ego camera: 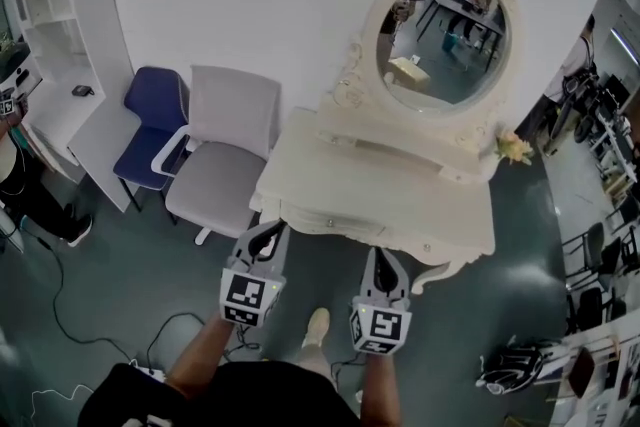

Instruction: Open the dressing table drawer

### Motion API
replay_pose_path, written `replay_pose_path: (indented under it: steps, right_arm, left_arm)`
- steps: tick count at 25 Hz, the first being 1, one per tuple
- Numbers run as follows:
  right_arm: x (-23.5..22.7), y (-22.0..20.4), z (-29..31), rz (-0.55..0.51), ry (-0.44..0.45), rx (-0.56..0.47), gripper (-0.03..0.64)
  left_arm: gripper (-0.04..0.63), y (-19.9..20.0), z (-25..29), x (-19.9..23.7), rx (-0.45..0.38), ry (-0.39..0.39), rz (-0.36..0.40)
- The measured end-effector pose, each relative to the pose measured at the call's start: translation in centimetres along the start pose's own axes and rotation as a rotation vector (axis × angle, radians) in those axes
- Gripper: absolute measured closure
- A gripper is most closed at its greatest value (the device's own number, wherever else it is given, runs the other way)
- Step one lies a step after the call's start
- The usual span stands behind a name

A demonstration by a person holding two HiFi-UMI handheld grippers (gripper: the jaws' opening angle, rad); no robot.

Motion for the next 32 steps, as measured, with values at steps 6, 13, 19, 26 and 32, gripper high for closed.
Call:
replay_pose_path:
  steps: [6,13,19,26,32]
  right_arm:
    - [-5.4,-0.7,6.0,0.025,0.011,0.02,0.618]
    - [-11.3,-1.4,11.5,0.046,0.019,0.037,0.618]
    - [-15.4,-2.8,15.5,0.063,0.035,0.053,0.618]
    - [-18.5,-3.9,19.6,0.085,0.056,0.062,0.618]
    - [-19.9,-4.3,22.9,0.094,0.078,0.066,0.618]
  left_arm:
    - [0.586,1.0,7.6,-0.6,0.015,0.008,0.001]
    - [0.586,1.7,15.9,-1.8,0.037,0.008,0.003]
    - [0.586,1.6,21.6,-2.9,0.059,0.013,0.001]
    - [0.586,1.0,26.6,-3.3,0.081,0.03,-0.008]
    - [0.586,0.9,29.6,-2.4,0.097,0.053,-0.01]
Point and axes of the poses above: the fingertips, and each gripper's own axes: z forward along the fingers, x to its left, y out of its top, the point moved 9 cm from there along -z, backward along the fingers, and after that the axes turned 6 degrees about -y, right-handed, at the moved point
